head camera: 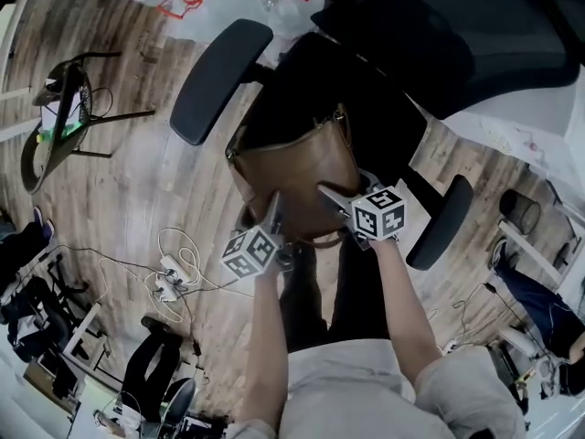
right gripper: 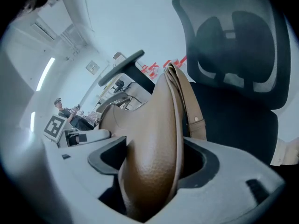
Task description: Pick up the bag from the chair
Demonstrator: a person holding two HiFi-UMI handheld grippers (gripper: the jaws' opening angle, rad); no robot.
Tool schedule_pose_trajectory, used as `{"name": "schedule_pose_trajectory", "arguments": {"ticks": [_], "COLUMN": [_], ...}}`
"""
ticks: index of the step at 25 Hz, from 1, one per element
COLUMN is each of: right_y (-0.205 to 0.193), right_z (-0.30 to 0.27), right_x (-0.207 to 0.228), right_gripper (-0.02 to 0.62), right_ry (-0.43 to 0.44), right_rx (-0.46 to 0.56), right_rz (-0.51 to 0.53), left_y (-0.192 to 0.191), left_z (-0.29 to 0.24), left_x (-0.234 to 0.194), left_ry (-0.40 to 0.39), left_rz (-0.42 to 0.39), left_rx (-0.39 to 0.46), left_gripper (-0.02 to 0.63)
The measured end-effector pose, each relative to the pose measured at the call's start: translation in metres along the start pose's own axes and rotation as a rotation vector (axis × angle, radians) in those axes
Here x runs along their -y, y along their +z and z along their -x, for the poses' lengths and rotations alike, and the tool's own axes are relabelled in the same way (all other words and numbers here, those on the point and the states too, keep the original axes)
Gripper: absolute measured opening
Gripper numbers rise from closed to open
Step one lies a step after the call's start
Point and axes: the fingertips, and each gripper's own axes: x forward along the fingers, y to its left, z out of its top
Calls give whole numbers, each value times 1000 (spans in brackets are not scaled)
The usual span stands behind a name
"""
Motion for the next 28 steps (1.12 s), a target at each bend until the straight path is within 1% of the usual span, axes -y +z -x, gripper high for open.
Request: {"name": "schedule_pose_trajectory", "arguments": {"ticks": [6,11,15,21,28], "right_y": [25,62,98,143,178], "right_z": [55,96,125,177,215], "right_x": [-43,-78,-112,-150,-188], "right_gripper": [330,321,318,314,313], "right_ry": [-8,9,-6,-12,10], "right_rx": [122,212,287,425,485], "right_rz": [16,82,142,158,212], "left_y": [31,63,100,151,182], "left_z": [51,94,125,168,212], "left_x": [38,72,95,145,173], "left_ry": [-99,-154,-197,-280,-339], "left_rz": [-72,-115,-147,-245,-276], "left_rx": [61,149,211,272,325], "left_gripper": [325,316,316,316,311]}}
